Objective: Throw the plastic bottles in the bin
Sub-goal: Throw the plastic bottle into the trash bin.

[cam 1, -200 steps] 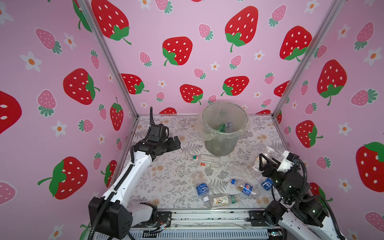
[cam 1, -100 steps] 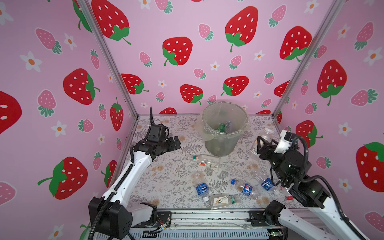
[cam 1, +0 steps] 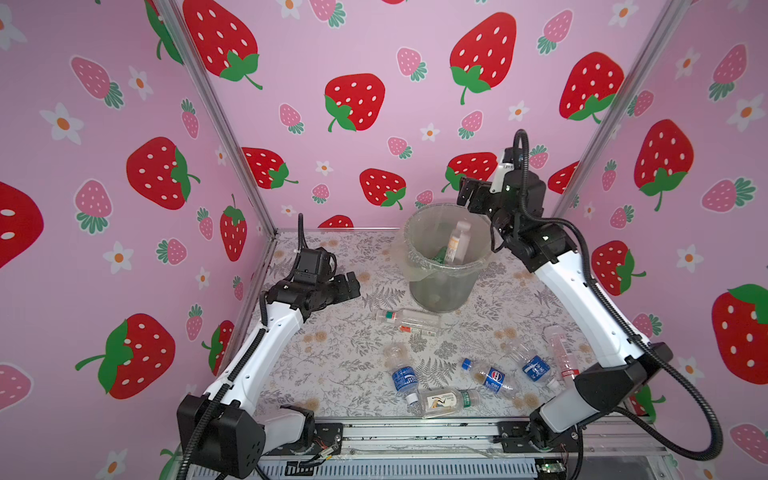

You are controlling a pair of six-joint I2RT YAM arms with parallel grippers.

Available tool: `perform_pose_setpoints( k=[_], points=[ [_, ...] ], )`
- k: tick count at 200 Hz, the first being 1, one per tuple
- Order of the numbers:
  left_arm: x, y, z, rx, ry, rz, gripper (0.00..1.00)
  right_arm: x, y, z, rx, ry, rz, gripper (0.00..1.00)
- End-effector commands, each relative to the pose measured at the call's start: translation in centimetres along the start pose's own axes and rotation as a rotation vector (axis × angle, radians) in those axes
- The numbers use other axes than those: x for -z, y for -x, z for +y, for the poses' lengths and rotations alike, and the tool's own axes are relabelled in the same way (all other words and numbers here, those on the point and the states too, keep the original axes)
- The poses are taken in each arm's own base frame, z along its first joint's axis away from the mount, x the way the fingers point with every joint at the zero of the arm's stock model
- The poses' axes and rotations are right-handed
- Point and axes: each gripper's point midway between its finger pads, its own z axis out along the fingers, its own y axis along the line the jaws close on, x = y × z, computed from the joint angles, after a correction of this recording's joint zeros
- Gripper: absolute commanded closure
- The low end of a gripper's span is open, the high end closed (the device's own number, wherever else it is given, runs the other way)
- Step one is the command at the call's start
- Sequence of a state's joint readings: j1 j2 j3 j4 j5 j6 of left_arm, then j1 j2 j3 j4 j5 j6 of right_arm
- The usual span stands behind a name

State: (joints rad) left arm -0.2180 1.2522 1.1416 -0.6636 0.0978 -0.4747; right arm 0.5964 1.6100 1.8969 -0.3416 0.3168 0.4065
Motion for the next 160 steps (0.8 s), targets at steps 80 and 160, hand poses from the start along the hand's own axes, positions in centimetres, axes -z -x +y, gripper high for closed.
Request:
perform_pose_setpoints(
  k=[80, 160],
  points=[
    [2.0, 1.3, -0.7, -0.013, -0.055, -0.069, 0.01, 11.1, -4.9, -4.9, -0.024, 0.023, 0.017, 0.01],
    [1.3, 0.5, -0.8, -0.021, -0.077, -0.04, 0.01, 14.4, -11.5, -8.1, -0.019, -0.028, 0.151, 0.01]
  ],
)
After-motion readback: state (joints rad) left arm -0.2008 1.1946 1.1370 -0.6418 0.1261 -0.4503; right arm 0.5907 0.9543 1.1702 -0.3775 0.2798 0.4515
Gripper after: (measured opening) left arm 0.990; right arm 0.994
